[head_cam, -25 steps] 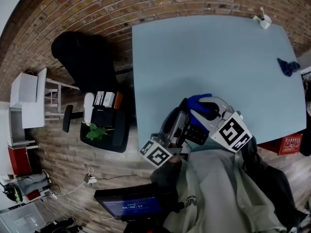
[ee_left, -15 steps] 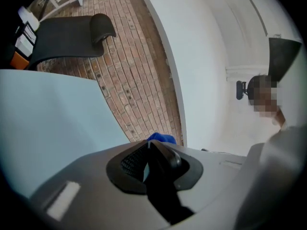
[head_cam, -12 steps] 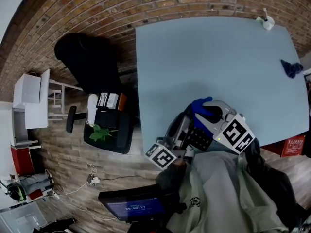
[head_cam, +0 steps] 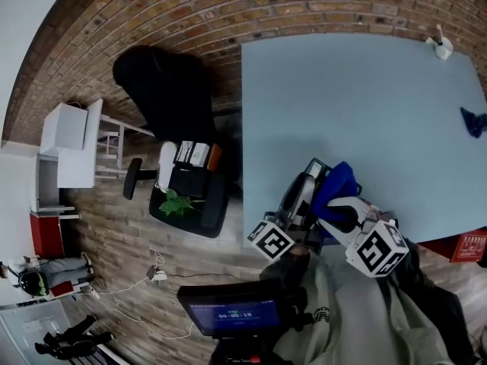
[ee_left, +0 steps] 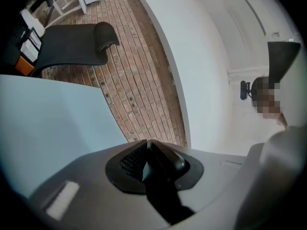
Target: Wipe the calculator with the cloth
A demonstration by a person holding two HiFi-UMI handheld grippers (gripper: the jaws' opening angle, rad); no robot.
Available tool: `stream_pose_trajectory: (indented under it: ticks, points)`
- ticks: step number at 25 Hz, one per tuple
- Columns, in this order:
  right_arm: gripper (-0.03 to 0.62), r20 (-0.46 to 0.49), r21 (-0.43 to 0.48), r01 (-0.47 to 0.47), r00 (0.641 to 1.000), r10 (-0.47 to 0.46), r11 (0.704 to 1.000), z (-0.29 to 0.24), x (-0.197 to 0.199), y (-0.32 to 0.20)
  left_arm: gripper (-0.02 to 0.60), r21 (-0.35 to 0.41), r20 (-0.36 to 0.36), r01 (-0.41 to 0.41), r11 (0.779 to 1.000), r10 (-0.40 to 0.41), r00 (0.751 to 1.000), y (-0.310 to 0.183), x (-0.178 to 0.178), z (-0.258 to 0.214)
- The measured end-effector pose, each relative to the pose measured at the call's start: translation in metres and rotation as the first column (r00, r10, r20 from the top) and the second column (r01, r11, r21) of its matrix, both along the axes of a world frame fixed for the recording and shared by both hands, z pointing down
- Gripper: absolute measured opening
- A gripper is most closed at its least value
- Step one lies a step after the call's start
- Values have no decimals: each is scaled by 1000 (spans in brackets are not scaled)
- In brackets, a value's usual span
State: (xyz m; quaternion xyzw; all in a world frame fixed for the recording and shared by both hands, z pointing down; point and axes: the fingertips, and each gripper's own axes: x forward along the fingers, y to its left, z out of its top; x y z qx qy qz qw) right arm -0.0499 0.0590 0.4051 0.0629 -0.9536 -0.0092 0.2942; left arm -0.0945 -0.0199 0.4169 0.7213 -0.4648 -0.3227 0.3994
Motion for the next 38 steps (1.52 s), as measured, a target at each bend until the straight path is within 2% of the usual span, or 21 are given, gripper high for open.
stream_pose_trajectory:
  ticks: [4,7,9,11,13,14,16,18,20,22,24,26,28,29,31,32,35,36,38]
  points:
    - [69,12,29,-165,986,165,986,8,23,-51,55,-10,-4,16,1000,-16,1000,7,-5,2]
    - [69,-8,68,-183,983,184,981,9,26,-60,55,-13,-12,37,999,-37,999,10,-9,5]
    - [69,5,49,-119,993,119,992,3,13,-39,55,-16,-10,60,998,-60,998,12,-12,7]
    - [69,15,-1,10,1000,-10,1000,-2,-3,1,55,-21,-4,79,997,-79,997,13,-16,11]
    - [69,22,-31,115,993,-114,993,0,-13,34,55,-20,-5,78,997,-78,997,12,-17,13]
    - [69,25,-27,124,992,-123,992,2,-13,38,54,-16,-11,72,997,-72,997,11,-16,13]
    - [69,32,-25,61,998,-60,998,5,-5,20,55,-6,-50,63,998,-63,997,10,-16,10]
    - [70,41,-24,-57,997,58,998,10,12,-16,57,2,-73,51,999,-51,996,8,-13,7]
    - [70,26,-14,-157,987,157,987,18,30,-46,57,-6,-54,40,999,-40,998,6,-11,8]
    - [69,-6,-6,-195,981,195,981,21,40,-55,57,-28,-30,43,999,-44,999,7,-10,12]
    - [69,-21,-12,-172,985,172,985,20,36,-41,57,-41,-46,45,998,-47,998,7,-9,18]
    - [70,-15,-52,-86,996,86,995,16,22,-10,57,-61,-37,55,997,-57,998,6,-13,25]
    - [70,40,-103,7,999,-3,995,12,9,16,57,-62,-49,59,996,-62,997,5,-16,26]
    - [69,79,-119,15,997,-6,993,11,8,18,57,-56,-56,59,997,-62,996,4,-18,24]
    - [69,122,-146,-61,989,79,987,16,17,-4,58,-36,-91,59,998,-62,994,1,-19,19]
    - [71,102,-151,-123,985,140,981,23,28,-21,58,-29,-105,61,998,-64,992,0,-19,18]
    - [70,-34,-95,-273,962,271,957,51,65,-60,58,-42,-102,65,997,-69,992,1,-23,28]
    - [69,-70,-78,-295,954,290,952,61,75,-64,58,-46,-111,65,997,-69,991,1,-24,33]
    - [69,-106,-99,-330,942,319,939,78,90,-64,54,-36,-159,54,998,-59,986,0,-25,43]
